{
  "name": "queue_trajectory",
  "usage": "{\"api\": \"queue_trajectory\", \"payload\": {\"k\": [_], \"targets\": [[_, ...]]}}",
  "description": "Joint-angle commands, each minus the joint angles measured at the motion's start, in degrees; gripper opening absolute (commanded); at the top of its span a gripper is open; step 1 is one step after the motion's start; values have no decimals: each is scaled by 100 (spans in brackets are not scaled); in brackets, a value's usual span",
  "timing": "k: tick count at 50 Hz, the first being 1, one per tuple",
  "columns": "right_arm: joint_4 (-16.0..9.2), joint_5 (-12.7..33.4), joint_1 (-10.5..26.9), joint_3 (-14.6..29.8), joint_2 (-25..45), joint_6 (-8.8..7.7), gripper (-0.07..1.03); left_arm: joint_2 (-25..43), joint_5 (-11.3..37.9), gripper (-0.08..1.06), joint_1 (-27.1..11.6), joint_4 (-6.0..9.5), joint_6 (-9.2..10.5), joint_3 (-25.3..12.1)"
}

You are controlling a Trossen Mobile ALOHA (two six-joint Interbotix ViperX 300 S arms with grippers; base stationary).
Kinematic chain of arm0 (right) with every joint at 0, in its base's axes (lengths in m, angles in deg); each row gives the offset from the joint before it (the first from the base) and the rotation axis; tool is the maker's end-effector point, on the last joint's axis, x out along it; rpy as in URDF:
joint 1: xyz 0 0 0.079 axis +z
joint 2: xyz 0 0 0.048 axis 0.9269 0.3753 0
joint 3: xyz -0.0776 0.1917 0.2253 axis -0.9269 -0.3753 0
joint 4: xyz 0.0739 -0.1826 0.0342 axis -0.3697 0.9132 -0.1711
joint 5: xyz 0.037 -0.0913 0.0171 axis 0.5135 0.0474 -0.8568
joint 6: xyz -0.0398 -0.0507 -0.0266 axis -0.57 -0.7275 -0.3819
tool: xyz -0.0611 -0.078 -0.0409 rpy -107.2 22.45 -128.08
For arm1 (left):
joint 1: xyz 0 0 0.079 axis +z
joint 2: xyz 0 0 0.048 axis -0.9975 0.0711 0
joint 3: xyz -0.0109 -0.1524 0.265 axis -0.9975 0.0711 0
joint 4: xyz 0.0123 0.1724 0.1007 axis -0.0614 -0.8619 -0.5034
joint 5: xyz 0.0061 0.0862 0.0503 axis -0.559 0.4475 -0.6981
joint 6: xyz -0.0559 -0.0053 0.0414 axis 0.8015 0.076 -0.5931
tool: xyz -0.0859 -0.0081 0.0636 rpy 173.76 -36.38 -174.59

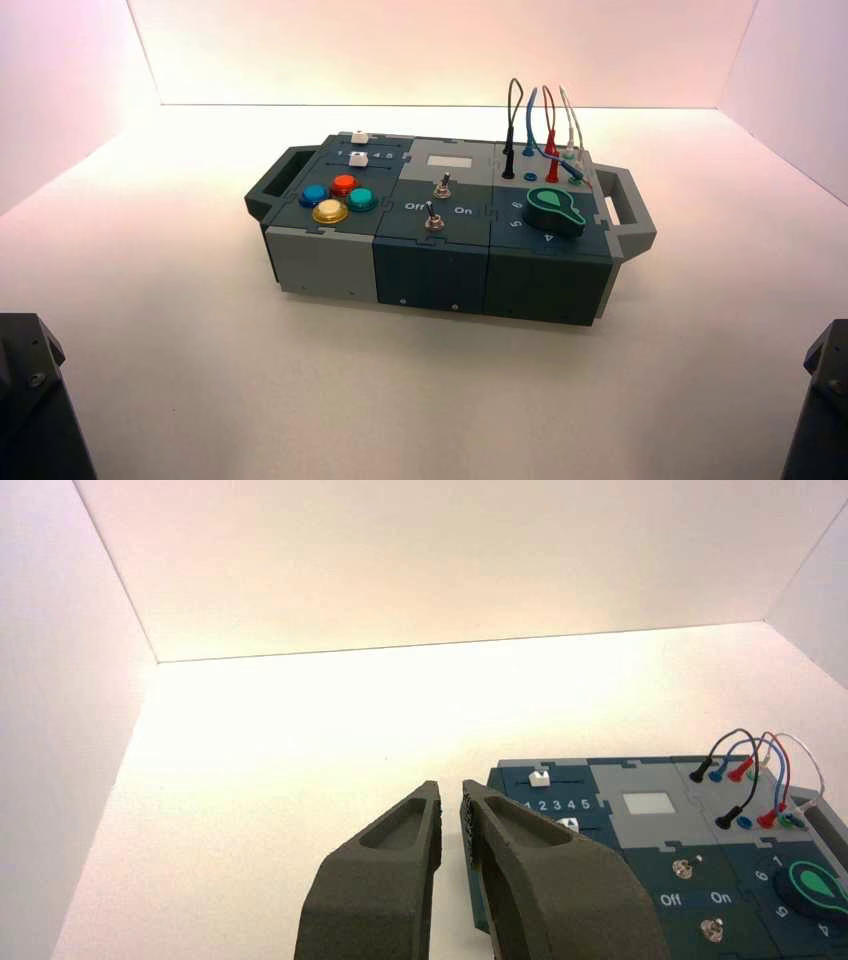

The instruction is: Move the top slider to position 1.

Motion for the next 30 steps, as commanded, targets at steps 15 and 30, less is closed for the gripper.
{"api": "queue_trajectory", "payload": {"k": [15, 30], "targets": [[-62, -9, 35, 123, 70, -9, -3, 88, 9, 15, 26, -9, -9, -79], [-308, -18, 721, 334, 773, 0, -3, 132, -44, 15, 18, -26, -18, 26]]}}
